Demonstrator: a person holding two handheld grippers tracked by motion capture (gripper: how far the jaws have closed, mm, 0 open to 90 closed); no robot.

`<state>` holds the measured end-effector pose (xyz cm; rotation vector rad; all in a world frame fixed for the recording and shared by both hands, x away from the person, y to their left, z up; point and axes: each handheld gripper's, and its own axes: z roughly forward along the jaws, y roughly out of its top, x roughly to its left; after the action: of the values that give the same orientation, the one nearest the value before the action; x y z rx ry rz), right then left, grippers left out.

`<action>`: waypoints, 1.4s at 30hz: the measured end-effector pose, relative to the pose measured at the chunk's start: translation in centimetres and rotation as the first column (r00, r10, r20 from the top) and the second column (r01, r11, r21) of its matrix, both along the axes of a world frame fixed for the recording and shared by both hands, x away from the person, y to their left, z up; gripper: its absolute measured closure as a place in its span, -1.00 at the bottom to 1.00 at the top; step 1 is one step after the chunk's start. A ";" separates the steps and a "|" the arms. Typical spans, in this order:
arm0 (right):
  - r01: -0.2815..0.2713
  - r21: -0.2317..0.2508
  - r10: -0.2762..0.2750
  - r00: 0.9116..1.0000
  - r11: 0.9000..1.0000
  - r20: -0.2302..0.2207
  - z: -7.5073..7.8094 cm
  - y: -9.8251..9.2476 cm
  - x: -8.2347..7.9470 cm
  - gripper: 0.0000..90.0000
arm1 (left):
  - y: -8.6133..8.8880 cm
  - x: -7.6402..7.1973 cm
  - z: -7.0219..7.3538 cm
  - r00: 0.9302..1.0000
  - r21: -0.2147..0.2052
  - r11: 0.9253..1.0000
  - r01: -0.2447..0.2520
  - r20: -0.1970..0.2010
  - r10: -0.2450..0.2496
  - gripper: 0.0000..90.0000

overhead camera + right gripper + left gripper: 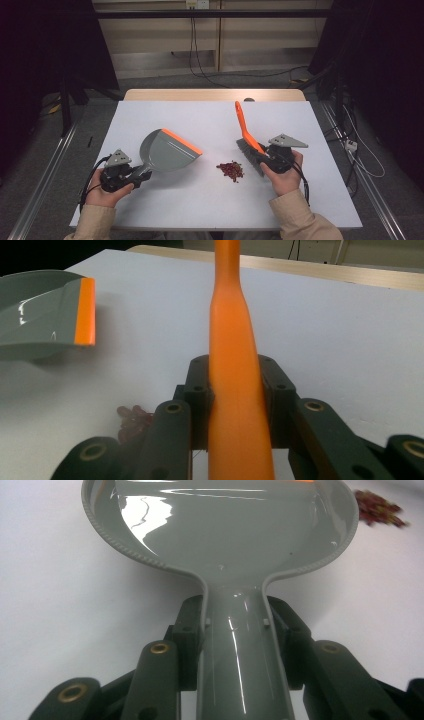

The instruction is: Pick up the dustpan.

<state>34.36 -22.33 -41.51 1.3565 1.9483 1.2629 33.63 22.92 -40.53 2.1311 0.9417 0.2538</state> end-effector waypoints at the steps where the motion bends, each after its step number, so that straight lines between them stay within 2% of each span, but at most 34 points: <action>1: 0.000 -0.002 0.000 1.000 1.000 0.001 0.0 0.0 0.0 0.58 | -0.1 -0.2 0.0 1.000 0.009 1.000 0.017 0.004 -0.017 0.40; 10: -0.001 -0.003 0.001 1.000 1.000 -0.002 -0.1 0.1 0.0 0.58 | 0.0 -0.5 -1.7 0.996 0.036 0.996 0.083 -0.044 -0.081 0.40; 13: -0.002 -0.003 0.002 1.000 1.000 -0.002 -0.1 0.1 0.0 0.58 | -0.4 -0.6 -1.9 0.993 0.058 0.992 0.111 -0.040 -0.109 0.40; 15: -0.003 -0.003 0.003 1.000 1.000 -0.002 -0.1 0.1 0.0 0.58 | -0.7 -0.7 -1.9 0.990 0.050 0.989 0.136 -0.040 -0.135 0.39; 19: -0.003 -0.001 0.003 1.000 1.000 -0.004 -0.1 0.0 0.0 0.58 | -1.3 -0.9 -2.0 0.980 0.065 0.978 0.196 -0.039 -0.194 0.39; 25: 0.000 -0.006 0.000 1.000 1.000 -0.004 -0.1 0.1 0.0 0.58 | -2.2 -1.1 -2.1 0.963 0.048 0.962 0.269 -0.040 -0.267 0.39; 28: 0.001 -0.011 -0.001 1.000 1.000 -0.006 -0.2 0.2 0.1 0.58 | -2.6 -1.2 -2.2 0.950 0.056 0.949 0.312 -0.039 -0.310 0.39; 29: 0.000 -0.015 0.000 1.000 1.000 -0.008 -0.2 0.2 0.1 0.58 | -2.8 -1.2 -2.2 0.949 0.049 0.948 0.315 -0.038 -0.313 0.39; 31: 0.000 -0.017 0.000 1.000 1.000 -0.007 -0.3 0.3 0.1 0.58 | -3.0 -1.3 -2.2 0.943 0.065 0.940 0.334 -0.033 -0.332 0.39; 33: -0.001 -0.026 0.001 1.000 1.000 -0.008 -0.3 0.4 0.1 0.58 | -3.1 -1.3 -2.2 0.941 0.066 0.939 0.338 -0.034 -0.336 0.39; 35: 0.000 -0.029 0.000 1.000 1.000 -0.010 -0.4 0.5 0.2 0.58 | -3.3 -1.3 -2.3 0.936 0.057 0.934 0.352 -0.038 -0.351 0.39; 37: -0.001 -0.031 0.001 1.000 1.000 -0.014 -0.5 0.5 0.2 0.58 | -3.5 -1.3 -2.3 0.940 0.066 0.937 0.342 -0.036 -0.341 0.39; 39: -0.002 -0.032 0.002 1.000 0.999 -0.014 -0.5 0.6 0.2 0.58 | -3.6 -1.3 -2.5 0.937 0.073 0.935 0.348 -0.043 -0.346 0.39; 40: -0.002 -0.031 0.001 1.000 1.000 -0.015 -0.5 0.6 0.2 0.58 | -3.7 -1.3 -2.6 0.939 0.074 0.936 0.344 -0.051 -0.341 0.39; 41: -0.003 -0.030 0.002 1.000 1.000 -0.016 -0.5 0.6 0.2 0.58 | -3.8 -1.3 -2.6 0.944 0.084 0.941 0.329 -0.050 -0.326 0.38; 42: -0.004 -0.032 0.004 1.000 0.999 -0.015 -0.5 0.6 0.2 0.58 | -3.8 -1.2 -2.7 0.943 0.085 0.940 0.331 -0.056 -0.327 0.38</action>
<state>34.59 -21.70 -42.05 1.3511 1.9740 1.2216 32.39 19.09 -43.25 2.3465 0.5892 0.0862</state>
